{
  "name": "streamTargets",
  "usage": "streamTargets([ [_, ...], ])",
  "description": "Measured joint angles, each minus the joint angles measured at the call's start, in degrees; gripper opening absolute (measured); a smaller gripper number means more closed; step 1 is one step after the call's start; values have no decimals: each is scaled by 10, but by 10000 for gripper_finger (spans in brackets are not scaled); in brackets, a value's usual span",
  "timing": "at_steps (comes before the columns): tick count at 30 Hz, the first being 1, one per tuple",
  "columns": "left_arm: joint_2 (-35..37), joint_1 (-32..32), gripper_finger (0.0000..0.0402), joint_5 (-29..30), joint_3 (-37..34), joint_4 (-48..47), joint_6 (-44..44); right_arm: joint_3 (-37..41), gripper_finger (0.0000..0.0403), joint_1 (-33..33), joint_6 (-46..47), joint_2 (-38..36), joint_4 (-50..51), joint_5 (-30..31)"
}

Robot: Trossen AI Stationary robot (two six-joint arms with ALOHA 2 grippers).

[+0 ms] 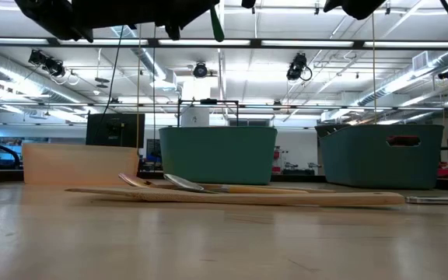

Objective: Pick & Place Kitchen Items
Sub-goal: Put the green spoon into the orange bin

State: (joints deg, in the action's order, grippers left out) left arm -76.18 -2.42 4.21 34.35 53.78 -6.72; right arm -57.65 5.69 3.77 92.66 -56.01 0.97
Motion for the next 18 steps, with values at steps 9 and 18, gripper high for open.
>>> streamTargets([
  [9, 0, 0, 18, -17, 0, -2, -7, 0, 4, 0, 3, 0, 0, 2],
  [18, 0, -1, 13, -18, 0, -2, -14, 0, 4, 0, 3, -1, 2, 1],
])
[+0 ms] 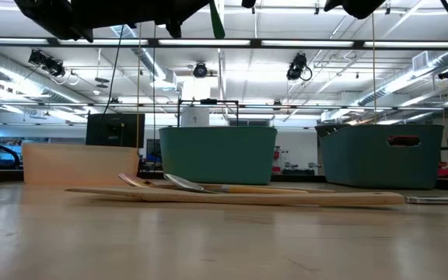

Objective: Pick & Place Kitchen Items
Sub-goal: Put the green spoon into the orange bin

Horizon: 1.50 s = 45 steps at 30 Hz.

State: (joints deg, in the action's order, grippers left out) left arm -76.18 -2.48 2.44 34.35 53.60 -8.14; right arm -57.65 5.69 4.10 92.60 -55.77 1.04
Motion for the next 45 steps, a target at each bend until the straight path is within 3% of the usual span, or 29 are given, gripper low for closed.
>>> streamTargets([
  [15, 0, 0, 13, 3, 0, 0, 0, 0, 4, 0, -2, 0, 4, 0],
  [23, 0, 0, 9, 14, 0, 5, 2, 0, 45, -1, -10, 0, 10, 4],
  [33, 1, 0, 9, 44, 0, -4, 1, 0, 40, -1, -30, 0, 10, 31],
  [39, 26, -1, 9, 68, 1, -65, -2, 1, 42, -1, -45, -15, 33, 36],
  [45, 78, -3, 9, 148, -1, -165, -2, 0, 43, 1, -61, -37, 67, 51],
])
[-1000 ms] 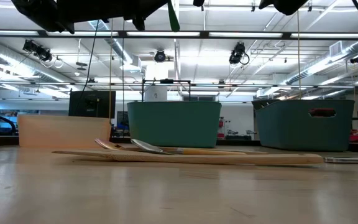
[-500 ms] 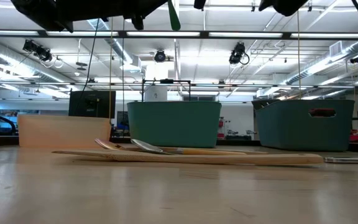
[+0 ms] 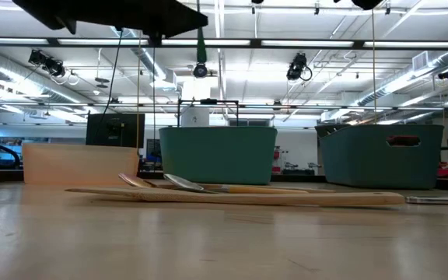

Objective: Pick & Place Kitchen Items
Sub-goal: Put the green spoon into the orange bin

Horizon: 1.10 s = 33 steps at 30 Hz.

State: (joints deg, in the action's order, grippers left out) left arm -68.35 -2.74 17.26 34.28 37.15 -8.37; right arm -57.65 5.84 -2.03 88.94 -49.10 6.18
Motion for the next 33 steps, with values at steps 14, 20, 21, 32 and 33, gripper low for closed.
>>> streamTargets([
  [14, 140, -1, 9, 142, 0, -228, 50, 0, 38, -1, -6, -28, 74, 60],
  [20, 203, -1, 9, 202, 0, -356, 109, 0, 38, -1, -6, -28, 92, 84],
  [21, 214, 0, 9, 211, 0, -380, 123, 0, 38, -1, -6, -28, 94, 84],
  [32, 318, 0, 9, 303, 0, -590, 315, 0, 39, -1, -20, -28, 99, 84],
  [33, 324, 0, 9, 303, 0, -604, 324, 0, 39, -1, -22, -28, 99, 84],
])
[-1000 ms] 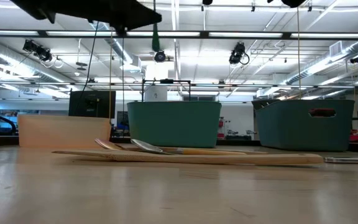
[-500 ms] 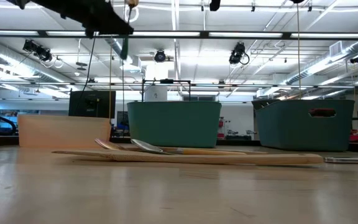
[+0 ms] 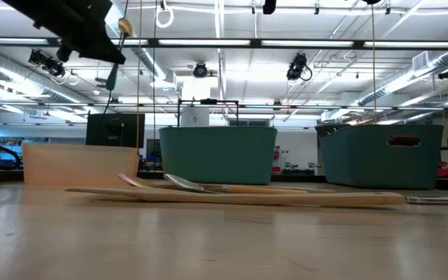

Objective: Pick & Place Kitchen Items
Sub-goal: Put the green spoon into the orange bin

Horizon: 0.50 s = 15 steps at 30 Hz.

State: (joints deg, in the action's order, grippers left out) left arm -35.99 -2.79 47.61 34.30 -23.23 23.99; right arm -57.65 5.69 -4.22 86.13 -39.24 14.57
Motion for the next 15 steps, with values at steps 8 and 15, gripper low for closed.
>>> streamTargets([
  [8, 13, 3, 9, 23, 0, -110, 113, 0, 39, 0, -10, 0, 12, 0],
  [15, 12, 41, 9, 23, 0, -195, 216, 0, 39, 0, -18, 0, 34, 0],
])
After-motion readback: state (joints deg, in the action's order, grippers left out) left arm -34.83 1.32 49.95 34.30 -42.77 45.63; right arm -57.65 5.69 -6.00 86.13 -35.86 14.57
